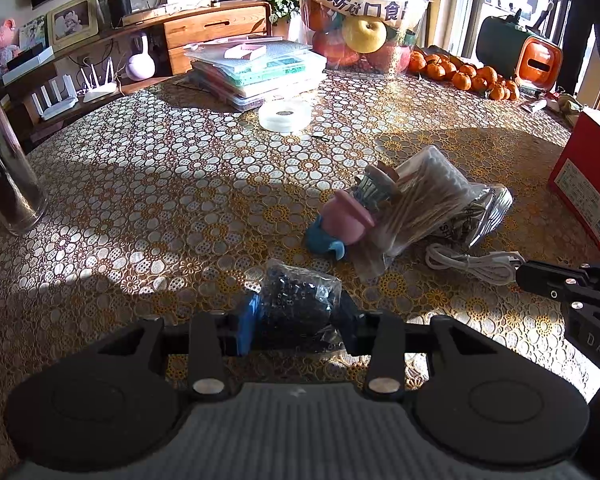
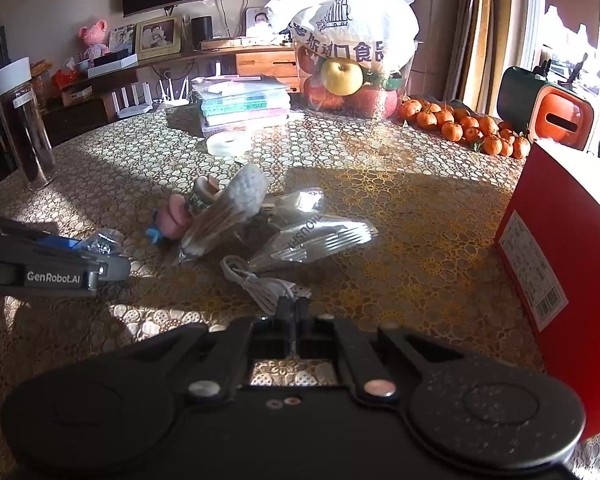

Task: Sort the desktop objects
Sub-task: 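Grasp the black mesh bag with the left gripper while the right grasps the white cable, then carry the black mesh bag and white cable with both grippers to the red box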

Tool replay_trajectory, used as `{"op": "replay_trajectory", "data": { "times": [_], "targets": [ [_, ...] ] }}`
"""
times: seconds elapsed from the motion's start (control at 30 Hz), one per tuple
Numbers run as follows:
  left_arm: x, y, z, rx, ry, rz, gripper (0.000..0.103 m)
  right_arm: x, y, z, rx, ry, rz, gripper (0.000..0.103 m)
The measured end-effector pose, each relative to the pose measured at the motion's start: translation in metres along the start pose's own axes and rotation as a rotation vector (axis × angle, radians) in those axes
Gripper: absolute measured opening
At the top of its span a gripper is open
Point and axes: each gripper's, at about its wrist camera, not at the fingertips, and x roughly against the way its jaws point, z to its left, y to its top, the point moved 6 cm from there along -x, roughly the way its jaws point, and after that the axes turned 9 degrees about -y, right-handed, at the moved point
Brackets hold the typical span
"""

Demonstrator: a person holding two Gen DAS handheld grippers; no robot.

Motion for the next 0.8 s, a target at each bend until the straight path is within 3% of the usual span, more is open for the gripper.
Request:
{"op": "replay_trajectory", "data": {
  "times": [0.8],
  "targets": [
    [0.048, 0.004, -0.07, -0.078, -0.103, 0.003, 0.039, 0.055, 0.015, -0.063, -0.003, -0.004, -0.074, 0.0]
  ]
}}
